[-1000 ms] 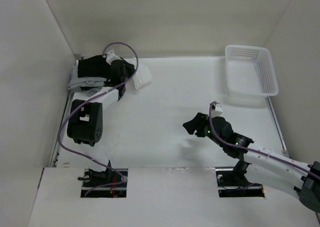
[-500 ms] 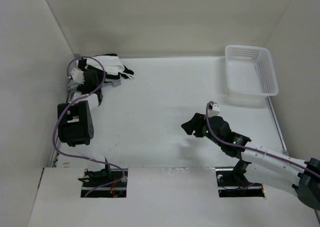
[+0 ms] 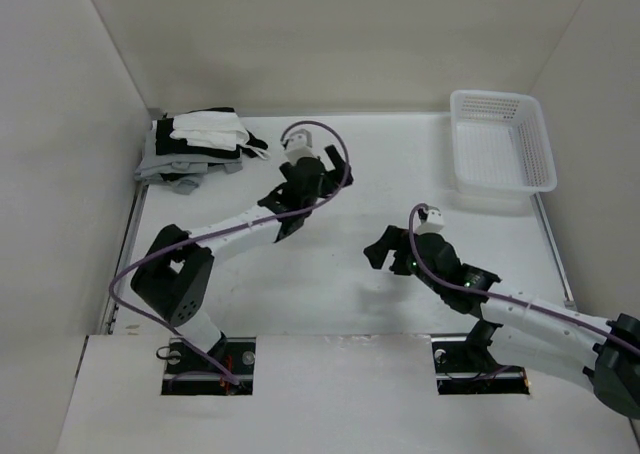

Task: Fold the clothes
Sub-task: Neatly place the folded tank top to the corner

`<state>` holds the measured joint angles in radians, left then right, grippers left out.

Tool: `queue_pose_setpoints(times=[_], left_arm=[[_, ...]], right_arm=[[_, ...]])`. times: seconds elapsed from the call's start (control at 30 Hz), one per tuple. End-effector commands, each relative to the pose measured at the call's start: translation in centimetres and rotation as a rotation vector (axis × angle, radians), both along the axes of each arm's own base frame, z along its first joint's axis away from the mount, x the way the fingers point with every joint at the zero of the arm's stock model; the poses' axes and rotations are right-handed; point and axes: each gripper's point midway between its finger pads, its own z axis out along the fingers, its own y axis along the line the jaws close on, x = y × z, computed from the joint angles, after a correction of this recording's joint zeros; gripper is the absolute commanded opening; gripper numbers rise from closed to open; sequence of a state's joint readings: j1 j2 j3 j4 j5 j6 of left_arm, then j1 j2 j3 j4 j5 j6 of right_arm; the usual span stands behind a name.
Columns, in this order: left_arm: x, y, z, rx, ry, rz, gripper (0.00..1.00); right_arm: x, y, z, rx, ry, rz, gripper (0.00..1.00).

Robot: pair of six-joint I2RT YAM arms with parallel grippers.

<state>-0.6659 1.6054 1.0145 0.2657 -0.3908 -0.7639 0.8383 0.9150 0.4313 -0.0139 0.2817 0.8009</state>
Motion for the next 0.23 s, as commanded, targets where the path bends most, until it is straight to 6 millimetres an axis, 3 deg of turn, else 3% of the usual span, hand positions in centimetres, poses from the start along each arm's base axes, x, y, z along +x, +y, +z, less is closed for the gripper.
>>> queue_pose_setpoints(times=[0.0, 0.1, 0.2], left_arm=[[-3.1, -3.5, -1.4, 0.121, 0.064, -0.141, 1.00], [-5.3, -3.7, -1.6, 0.165, 0.068, -0.171, 1.00], [-7.0, -2.6, -2.5, 0.181, 0.110, -0.179, 1.00]], right_arm=[[1.0, -1.3, 1.0, -0.027, -0.039, -0.076, 1.00], [0.6, -1.8, 0.7, -0.020, -0.042, -0.081, 1.00], [0.3, -2.2, 0.4, -0.010, -0.047, -0.086, 1.00]])
